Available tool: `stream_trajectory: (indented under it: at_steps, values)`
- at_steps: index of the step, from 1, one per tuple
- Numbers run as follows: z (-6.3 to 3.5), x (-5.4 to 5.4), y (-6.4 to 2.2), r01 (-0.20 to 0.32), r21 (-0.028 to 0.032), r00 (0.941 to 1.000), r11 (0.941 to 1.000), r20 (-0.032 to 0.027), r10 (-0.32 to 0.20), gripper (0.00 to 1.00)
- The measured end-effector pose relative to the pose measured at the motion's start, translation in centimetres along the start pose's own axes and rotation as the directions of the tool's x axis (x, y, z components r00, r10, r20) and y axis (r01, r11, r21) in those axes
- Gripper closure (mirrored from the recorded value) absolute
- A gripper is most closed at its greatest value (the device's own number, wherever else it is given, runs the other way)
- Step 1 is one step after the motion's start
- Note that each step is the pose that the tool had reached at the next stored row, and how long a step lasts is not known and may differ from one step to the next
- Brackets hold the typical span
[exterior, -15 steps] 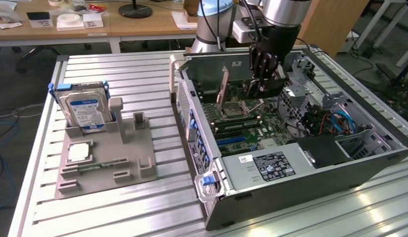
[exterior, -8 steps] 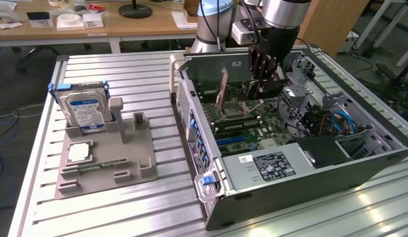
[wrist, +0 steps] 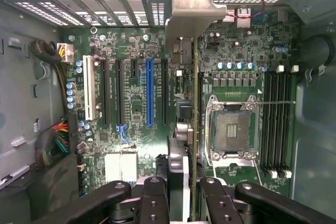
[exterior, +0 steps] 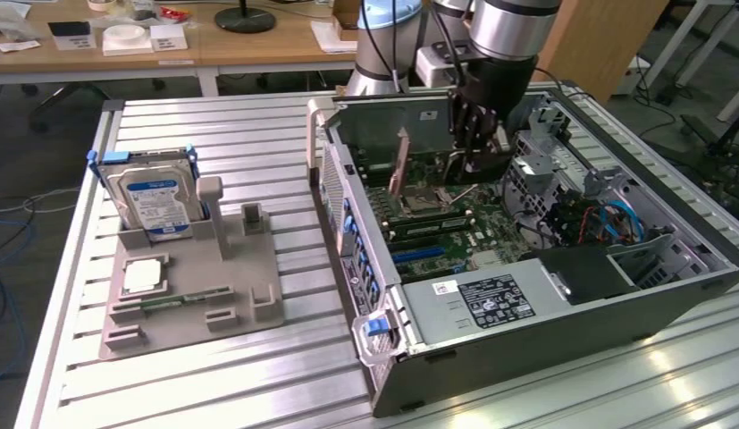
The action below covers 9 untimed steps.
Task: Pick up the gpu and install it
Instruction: 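Insert the gpu into the slot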
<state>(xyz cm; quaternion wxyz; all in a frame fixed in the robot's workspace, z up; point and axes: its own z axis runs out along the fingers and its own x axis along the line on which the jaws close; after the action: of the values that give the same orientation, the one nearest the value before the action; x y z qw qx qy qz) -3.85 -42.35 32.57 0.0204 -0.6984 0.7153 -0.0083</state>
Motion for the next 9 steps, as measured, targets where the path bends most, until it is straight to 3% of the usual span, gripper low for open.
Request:
stream_trajectory:
  at_steps: [9]
  values:
    - [0.65, 0.0, 0.39, -0.007, 0.0002, 1.0, 1.0, -0.0003, 0.007, 0.72]
